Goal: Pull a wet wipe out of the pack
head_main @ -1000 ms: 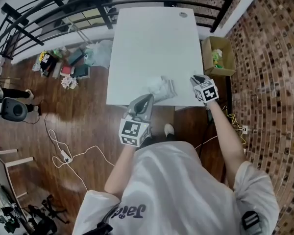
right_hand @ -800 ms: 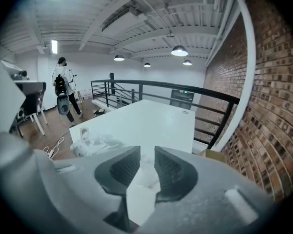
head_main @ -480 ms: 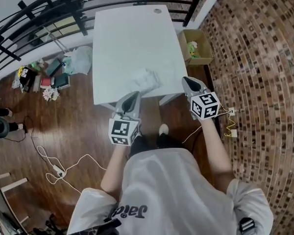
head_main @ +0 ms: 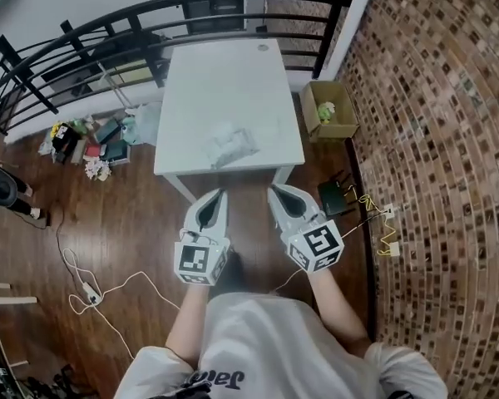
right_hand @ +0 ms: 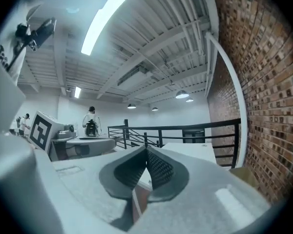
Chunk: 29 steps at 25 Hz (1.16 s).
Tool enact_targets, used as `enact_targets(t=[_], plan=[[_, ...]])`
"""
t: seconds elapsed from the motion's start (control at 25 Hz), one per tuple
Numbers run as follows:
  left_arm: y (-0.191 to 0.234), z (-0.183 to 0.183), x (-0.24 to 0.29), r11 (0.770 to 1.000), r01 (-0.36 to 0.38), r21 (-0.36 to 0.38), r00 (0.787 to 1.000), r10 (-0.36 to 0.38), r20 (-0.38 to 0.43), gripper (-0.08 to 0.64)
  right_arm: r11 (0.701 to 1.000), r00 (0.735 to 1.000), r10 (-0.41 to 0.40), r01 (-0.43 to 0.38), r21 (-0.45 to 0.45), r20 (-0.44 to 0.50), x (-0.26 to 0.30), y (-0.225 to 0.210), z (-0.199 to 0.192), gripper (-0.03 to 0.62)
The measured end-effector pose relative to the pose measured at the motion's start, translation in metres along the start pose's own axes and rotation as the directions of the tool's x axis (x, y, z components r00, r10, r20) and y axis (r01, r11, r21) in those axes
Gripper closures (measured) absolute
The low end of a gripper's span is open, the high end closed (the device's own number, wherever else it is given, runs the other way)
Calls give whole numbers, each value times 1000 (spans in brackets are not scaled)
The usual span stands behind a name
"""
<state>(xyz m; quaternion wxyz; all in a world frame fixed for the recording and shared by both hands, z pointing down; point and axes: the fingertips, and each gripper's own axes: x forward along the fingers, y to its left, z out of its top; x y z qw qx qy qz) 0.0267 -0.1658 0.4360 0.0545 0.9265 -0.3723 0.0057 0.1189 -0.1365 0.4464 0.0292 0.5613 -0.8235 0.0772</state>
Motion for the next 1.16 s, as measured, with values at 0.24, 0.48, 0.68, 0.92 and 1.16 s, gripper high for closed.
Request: enact_targets(t=[0.24, 0.48, 0.68, 0.92, 1.16], plan=[[-89, -24, -72, 998, -61, -35, 998, 60, -36, 545, 996, 999, -15, 19, 86, -37, -110, 29, -21, 600], [-128, -2, -119, 1000, -20, -15, 1000, 20, 5, 545, 998, 999, -39, 40, 45, -21, -153, 64, -6, 600], [-117, 47, -140, 998, -55, 28, 993, 52, 105, 545, 998, 999, -46, 46, -43, 15, -150, 84, 41, 600], [-84, 28, -167, 995, -97, 26, 990, 94, 106, 545, 998, 998, 26, -23, -65, 48, -128, 123, 31, 600], [-41, 25, -199, 993, -121, 16, 989, 119, 92, 545, 995, 997, 73, -70, -66, 40, -97, 175, 28, 600]])
